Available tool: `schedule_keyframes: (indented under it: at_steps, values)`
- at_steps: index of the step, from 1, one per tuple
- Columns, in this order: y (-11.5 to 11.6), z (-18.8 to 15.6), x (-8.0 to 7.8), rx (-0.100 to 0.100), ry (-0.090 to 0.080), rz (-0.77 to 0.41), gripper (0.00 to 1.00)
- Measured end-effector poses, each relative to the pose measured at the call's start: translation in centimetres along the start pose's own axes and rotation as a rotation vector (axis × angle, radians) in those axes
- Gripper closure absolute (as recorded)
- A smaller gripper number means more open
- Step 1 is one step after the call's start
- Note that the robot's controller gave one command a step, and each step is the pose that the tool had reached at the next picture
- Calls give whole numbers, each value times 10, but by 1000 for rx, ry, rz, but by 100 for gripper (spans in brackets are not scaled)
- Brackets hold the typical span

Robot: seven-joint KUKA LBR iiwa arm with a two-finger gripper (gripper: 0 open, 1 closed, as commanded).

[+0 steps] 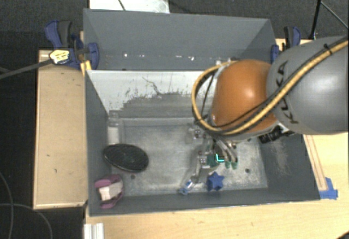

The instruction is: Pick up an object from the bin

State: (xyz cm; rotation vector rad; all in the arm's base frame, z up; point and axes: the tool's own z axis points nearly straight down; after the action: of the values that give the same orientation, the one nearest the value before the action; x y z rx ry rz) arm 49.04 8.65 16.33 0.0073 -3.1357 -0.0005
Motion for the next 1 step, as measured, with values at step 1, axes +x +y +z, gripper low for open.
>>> schedule_keyframes:
  at_steps: [1]
  values:
    - [60,-30,10,-4,-10,236,0]
